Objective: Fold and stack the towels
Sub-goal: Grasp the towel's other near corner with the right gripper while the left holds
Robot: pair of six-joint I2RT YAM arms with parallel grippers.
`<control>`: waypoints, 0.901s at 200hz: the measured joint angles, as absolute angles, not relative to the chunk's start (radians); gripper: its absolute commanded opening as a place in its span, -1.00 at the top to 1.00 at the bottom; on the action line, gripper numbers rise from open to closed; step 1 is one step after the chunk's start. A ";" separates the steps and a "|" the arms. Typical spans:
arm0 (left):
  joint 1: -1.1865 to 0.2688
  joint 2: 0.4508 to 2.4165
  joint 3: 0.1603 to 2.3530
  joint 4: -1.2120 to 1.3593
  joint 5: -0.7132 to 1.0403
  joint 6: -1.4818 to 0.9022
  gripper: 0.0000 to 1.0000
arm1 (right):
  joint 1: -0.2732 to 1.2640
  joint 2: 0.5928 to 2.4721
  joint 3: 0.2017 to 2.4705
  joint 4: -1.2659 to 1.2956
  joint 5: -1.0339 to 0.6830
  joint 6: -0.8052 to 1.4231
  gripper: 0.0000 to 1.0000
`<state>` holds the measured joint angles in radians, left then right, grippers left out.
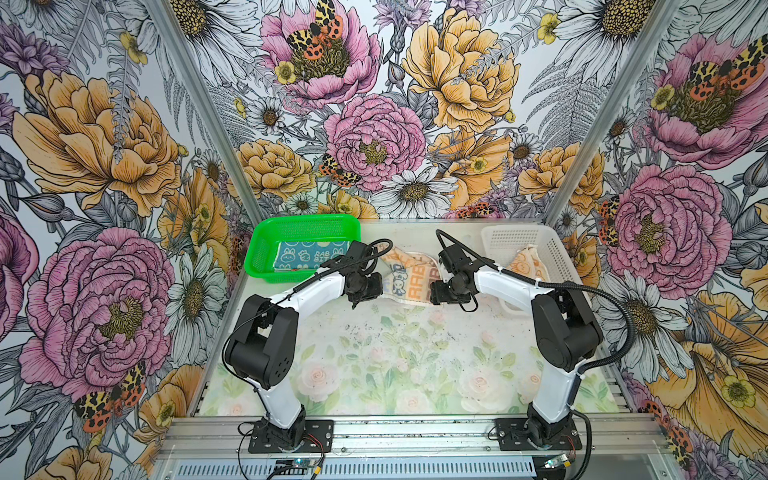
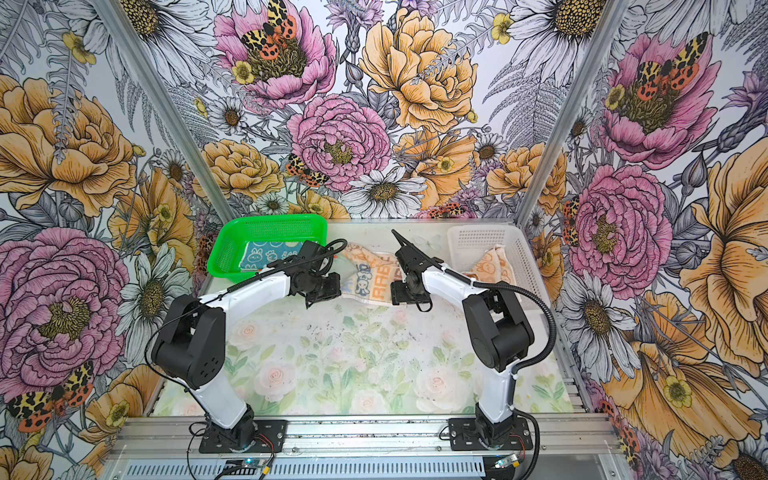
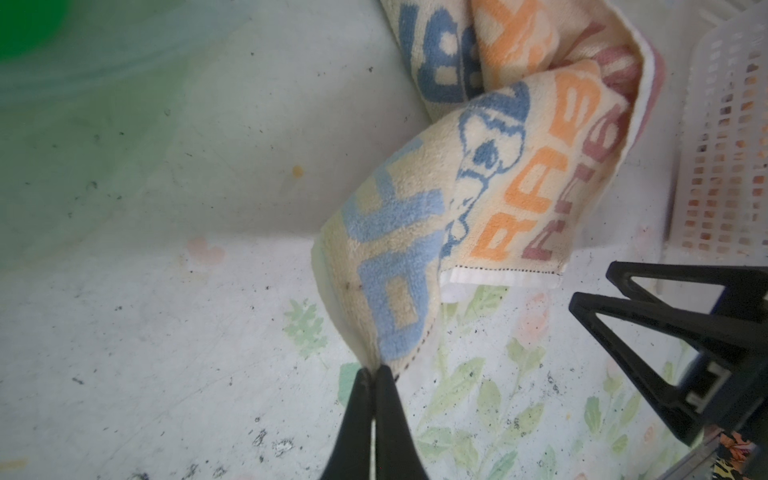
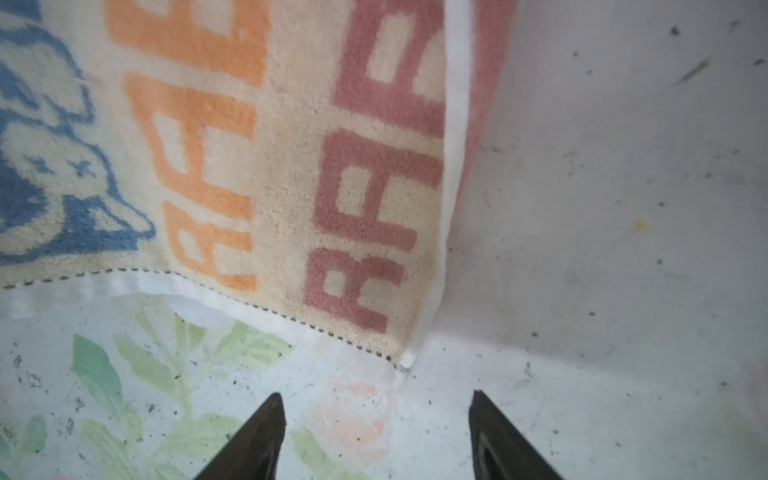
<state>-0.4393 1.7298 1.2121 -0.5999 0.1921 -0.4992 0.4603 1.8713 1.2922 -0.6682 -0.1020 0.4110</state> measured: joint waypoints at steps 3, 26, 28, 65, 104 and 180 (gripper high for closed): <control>-0.440 1.730 1.212 -0.600 0.192 -0.499 1.00 | 0.462 1.874 1.292 -0.669 -0.102 0.411 -0.37; -0.444 1.730 1.212 -0.600 0.188 -0.499 1.00 | 0.472 1.889 1.288 -0.669 -0.102 0.422 -0.30; -0.445 1.730 1.212 -0.600 0.188 -0.499 1.00 | 0.474 1.891 1.287 -0.669 -0.102 0.422 -0.29; -0.455 1.730 1.212 -0.600 0.181 -0.499 1.00 | 0.493 1.933 1.286 -0.670 -0.095 0.426 -0.18; -0.456 1.730 1.212 -0.600 0.176 -0.499 1.00 | 0.497 1.943 1.295 -0.661 -0.081 0.428 -0.03; -0.456 1.730 1.211 -0.596 0.173 -0.499 1.00 | 0.498 1.971 1.322 -0.658 -0.043 0.443 0.53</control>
<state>-0.4561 1.7298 1.2110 -0.5964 0.1730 -0.4988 0.4984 1.9709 1.3220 -0.6579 -0.0429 0.4435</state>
